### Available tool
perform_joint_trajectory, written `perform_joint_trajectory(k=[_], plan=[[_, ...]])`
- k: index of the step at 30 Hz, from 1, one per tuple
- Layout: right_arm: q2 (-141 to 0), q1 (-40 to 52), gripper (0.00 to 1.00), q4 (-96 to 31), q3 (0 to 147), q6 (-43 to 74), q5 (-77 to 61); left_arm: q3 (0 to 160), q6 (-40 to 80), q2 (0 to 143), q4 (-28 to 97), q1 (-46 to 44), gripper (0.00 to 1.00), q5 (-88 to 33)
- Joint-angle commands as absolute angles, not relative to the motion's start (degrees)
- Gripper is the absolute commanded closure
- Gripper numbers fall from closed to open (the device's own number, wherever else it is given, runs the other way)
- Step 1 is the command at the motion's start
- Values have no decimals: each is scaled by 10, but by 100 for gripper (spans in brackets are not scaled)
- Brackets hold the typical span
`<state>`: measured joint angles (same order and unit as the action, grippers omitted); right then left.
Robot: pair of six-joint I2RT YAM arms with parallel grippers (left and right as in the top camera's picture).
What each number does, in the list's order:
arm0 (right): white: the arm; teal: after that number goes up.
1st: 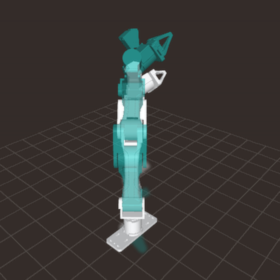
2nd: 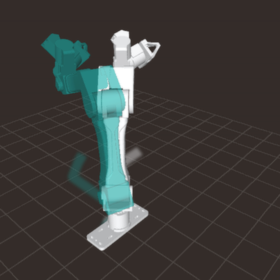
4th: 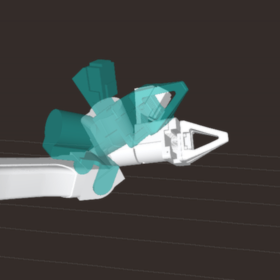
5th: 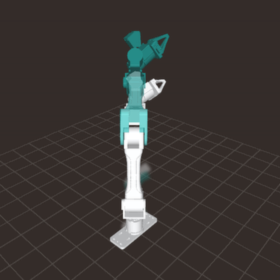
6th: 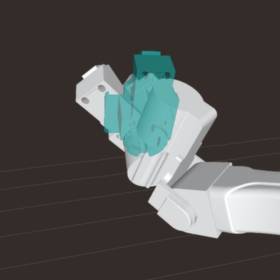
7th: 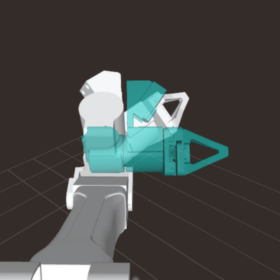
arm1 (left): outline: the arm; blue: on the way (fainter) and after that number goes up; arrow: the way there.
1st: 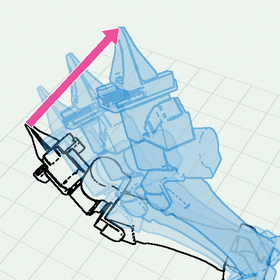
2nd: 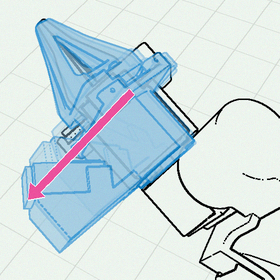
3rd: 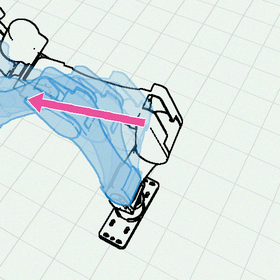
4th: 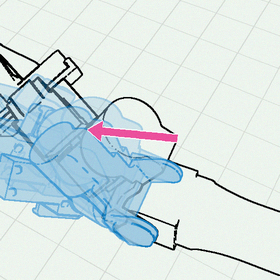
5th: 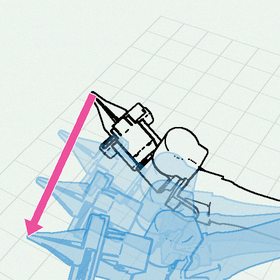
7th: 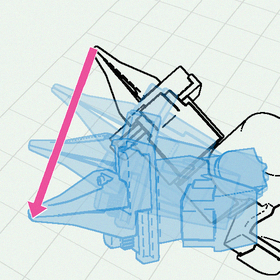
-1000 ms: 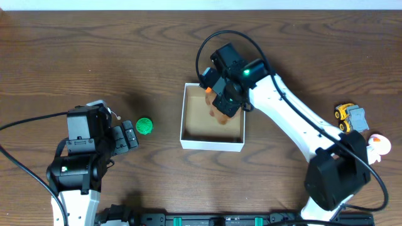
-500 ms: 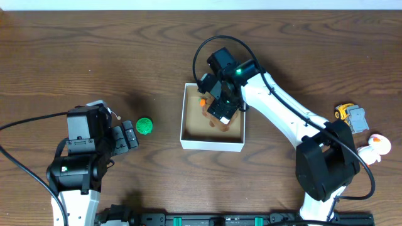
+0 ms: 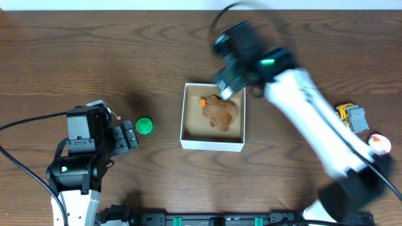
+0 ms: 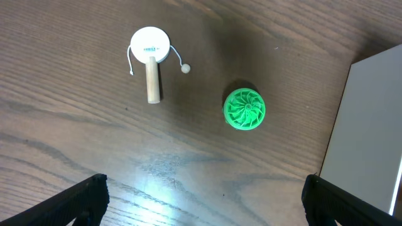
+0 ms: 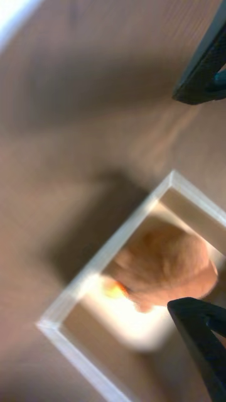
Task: Pack container
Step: 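Carry the bear with right gripper into the white box and release, then move right gripper to the yellow toy truck and grasp it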
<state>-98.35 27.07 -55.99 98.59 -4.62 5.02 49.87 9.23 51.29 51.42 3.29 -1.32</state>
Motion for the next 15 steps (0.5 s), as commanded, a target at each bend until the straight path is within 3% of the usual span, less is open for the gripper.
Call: perform_joint_trajectory(k=[1, 8, 15], plan=[[-905, 169, 1, -573, 1004, 61, 81, 508, 98, 514, 516, 35, 2, -11], [-893, -61, 1, -672, 988, 31, 58, 508, 98, 514, 516, 35, 2, -11], [-935, -191, 1, -671, 870, -29, 51, 508, 98, 514, 516, 35, 2, -11]])
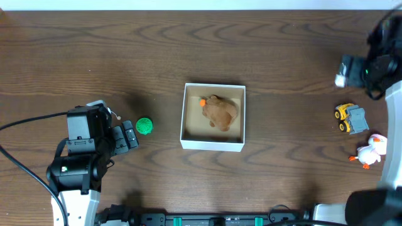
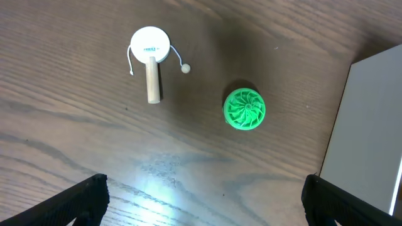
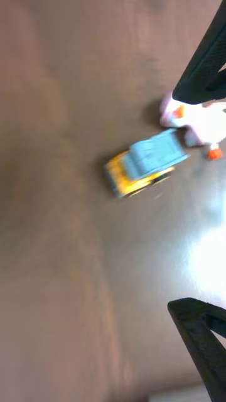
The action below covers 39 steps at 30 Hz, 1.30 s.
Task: Pack container
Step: 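Move right gripper to the yellow toy truck and grasp it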
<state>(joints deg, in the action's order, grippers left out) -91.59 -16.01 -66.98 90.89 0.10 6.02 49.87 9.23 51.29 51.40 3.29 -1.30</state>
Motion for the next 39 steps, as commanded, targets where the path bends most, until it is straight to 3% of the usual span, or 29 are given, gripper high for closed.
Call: perform_joint_trajectory(k=[1, 10, 39], plan=[[-943, -204, 1, -666, 852, -29, 51, 508, 98, 514, 516, 35, 2, -11], [-1013, -293, 1, -619, 810, -75, 38, 508, 98, 514, 516, 35, 2, -11], [-1094, -288, 1, -565, 804, -163, -37, 508, 98, 518, 512, 35, 2, -11]])
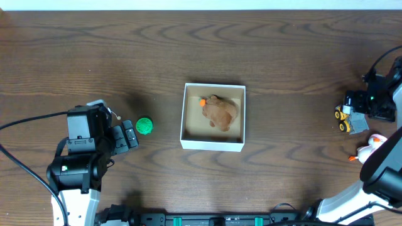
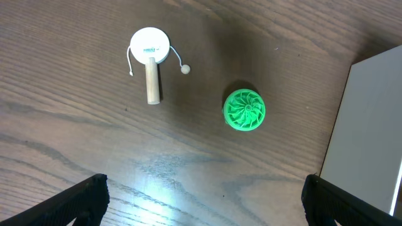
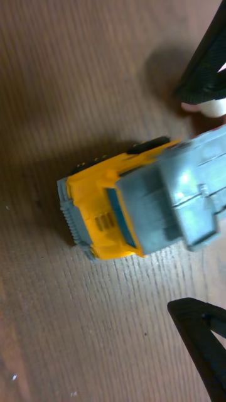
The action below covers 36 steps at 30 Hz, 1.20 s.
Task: Pack container
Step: 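Move right gripper to the yellow toy truck and grasp it, then carry the truck with right gripper into the box and release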
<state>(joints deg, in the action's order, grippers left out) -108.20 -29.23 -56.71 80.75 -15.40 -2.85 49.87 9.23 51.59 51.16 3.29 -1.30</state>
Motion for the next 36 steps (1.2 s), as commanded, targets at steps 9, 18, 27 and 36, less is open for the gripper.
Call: perform_joint_trajectory(k=[9, 18, 27, 36], plan=[[-1119, -288, 18, -569, 804, -163, -39, 508, 98, 518, 512, 35, 2, -11], [-1119, -288, 40, -568, 804, -148, -39, 508, 98, 518, 512, 35, 2, -11], [-1119, -287, 48, -570, 805, -137, -39, 508, 98, 518, 512, 35, 2, -11], [-1069, -260, 74, -578, 825, -133, -39, 508, 98, 518, 512, 35, 2, -11]])
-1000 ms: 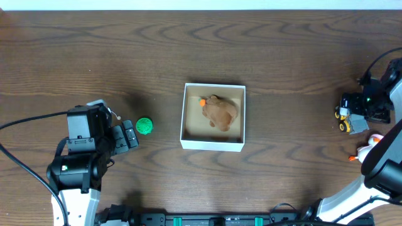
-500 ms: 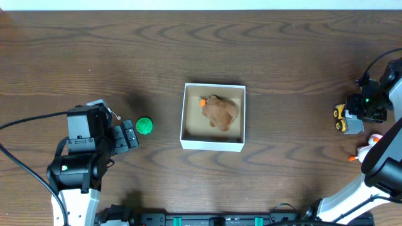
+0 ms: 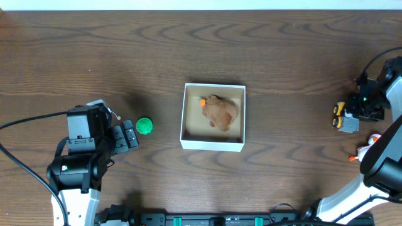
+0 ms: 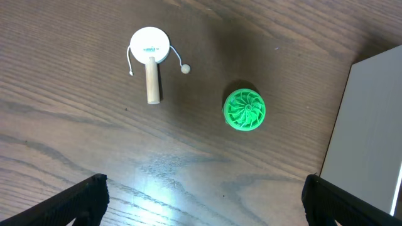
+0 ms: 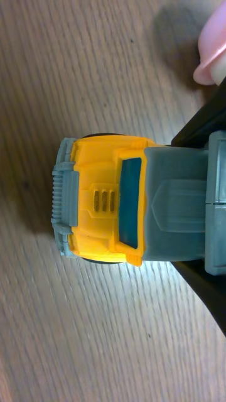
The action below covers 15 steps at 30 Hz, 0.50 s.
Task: Pack container
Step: 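Carry the truck with right gripper into the box and release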
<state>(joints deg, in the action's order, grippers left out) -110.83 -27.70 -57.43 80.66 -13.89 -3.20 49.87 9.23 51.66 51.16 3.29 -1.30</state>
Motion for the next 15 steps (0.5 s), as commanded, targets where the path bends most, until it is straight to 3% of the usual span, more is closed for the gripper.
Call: perform_joint_trajectory(k=[1, 5, 10, 15], plan=[[-1057, -254, 81, -582, 832, -133, -39, 508, 98, 518, 512, 35, 2, -11], [-1000, -216, 98, -611, 864, -105, -39, 508, 98, 518, 512, 35, 2, -11], [-917, -129, 99, -642, 891, -66, -84, 508, 98, 518, 512, 35, 2, -11], [-834, 20, 99, -628, 892, -55, -88, 508, 98, 518, 512, 35, 2, -11]])
